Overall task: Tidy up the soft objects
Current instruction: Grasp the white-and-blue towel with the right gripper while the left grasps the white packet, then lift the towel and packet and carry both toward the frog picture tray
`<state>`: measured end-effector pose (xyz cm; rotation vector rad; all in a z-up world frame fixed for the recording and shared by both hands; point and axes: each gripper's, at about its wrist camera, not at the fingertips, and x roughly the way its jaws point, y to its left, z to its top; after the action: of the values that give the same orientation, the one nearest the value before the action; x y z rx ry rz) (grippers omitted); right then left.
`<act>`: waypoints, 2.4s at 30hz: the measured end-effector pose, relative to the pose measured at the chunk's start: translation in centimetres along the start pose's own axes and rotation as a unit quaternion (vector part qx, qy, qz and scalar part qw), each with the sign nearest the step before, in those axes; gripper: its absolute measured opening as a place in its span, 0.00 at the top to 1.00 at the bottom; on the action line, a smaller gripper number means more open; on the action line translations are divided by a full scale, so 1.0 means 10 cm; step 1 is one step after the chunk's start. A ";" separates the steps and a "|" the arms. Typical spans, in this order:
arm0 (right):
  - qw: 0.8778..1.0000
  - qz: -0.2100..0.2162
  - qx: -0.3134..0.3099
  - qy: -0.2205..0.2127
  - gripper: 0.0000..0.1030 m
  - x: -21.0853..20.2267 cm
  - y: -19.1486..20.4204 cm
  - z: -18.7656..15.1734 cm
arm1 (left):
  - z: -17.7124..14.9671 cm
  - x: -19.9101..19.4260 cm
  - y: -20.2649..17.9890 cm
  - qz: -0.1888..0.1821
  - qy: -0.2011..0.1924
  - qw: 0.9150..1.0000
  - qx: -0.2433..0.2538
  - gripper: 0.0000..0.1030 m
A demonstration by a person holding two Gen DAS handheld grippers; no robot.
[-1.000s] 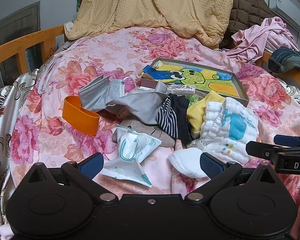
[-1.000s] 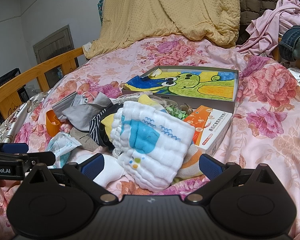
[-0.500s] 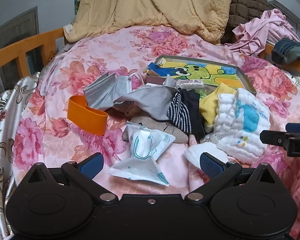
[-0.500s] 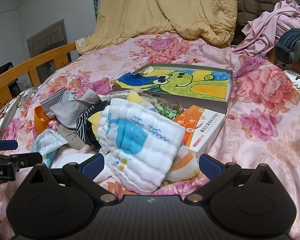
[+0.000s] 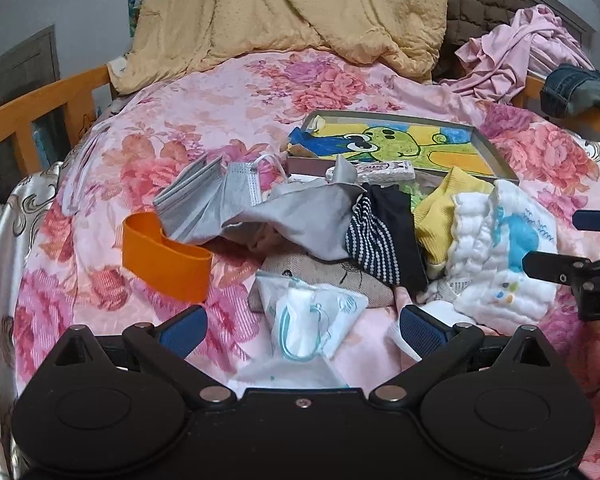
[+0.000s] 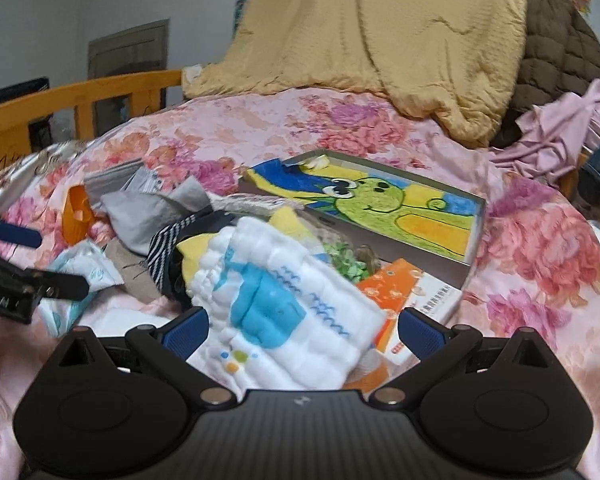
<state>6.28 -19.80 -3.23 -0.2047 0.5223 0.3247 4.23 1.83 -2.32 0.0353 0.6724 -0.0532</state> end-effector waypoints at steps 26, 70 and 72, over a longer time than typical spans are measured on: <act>0.996 -0.027 -0.073 0.032 0.78 0.14 0.24 -0.10 | -0.07 0.16 0.06 -0.067 0.033 0.995 -0.067 0.66; 0.982 -0.027 0.102 -0.153 0.79 0.56 -1.22 0.99 | 2.36 0.95 -0.87 -0.160 -0.027 0.987 -0.024 0.66; 0.982 -0.032 0.120 -0.143 0.79 0.71 -1.32 0.98 | 2.37 1.21 -0.94 -0.156 -0.026 0.987 -0.024 0.66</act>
<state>21.24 -27.58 2.79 0.0597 0.2665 0.2213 27.83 -9.23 8.55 -0.1182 0.6212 -0.3387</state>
